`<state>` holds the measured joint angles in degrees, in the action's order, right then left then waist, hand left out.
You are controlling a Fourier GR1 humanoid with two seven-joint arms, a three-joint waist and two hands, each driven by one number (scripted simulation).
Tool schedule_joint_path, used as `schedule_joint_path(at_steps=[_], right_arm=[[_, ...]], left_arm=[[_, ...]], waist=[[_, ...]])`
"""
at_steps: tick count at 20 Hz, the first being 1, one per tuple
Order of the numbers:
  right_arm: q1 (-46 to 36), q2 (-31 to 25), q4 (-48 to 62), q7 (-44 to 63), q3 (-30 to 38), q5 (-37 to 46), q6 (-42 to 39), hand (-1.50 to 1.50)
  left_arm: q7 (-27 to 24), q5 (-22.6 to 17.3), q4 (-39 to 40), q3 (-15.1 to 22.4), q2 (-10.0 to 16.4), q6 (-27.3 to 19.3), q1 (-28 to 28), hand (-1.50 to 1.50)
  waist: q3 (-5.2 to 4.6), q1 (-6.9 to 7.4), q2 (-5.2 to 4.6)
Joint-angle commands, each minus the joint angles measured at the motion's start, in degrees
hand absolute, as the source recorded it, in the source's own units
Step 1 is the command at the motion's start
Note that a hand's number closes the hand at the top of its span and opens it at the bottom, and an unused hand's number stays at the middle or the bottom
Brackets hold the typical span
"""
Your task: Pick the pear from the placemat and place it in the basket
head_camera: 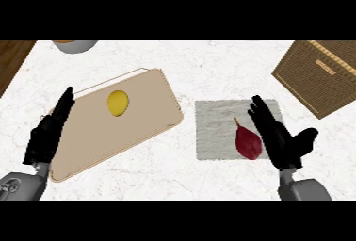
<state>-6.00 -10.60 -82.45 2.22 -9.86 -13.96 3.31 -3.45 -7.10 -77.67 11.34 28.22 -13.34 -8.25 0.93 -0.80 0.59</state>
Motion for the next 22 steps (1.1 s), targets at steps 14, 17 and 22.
schedule_joint_path(at_steps=[14,17,22], right_arm=[[-8.61,-0.12,3.16,-29.77,6.73,-6.97,-31.92,-1.50],[-12.35,-10.37,0.96,-23.13,8.55,0.53,-27.72,-1.50],[-16.03,-26.54,3.11,-21.80,9.57,12.27,-31.56,-1.50]], left_arm=[[15.01,-1.03,-0.65,1.62,-5.14,0.47,-5.30,0.00],[12.39,-2.21,1.08,0.58,-3.68,2.22,-3.69,0.00],[13.91,-1.41,0.25,0.50,-3.98,0.94,-5.54,0.00]], waist=[[-0.90,0.66,-0.53],[-1.05,0.61,-0.35],[-0.98,1.14,-0.66]])
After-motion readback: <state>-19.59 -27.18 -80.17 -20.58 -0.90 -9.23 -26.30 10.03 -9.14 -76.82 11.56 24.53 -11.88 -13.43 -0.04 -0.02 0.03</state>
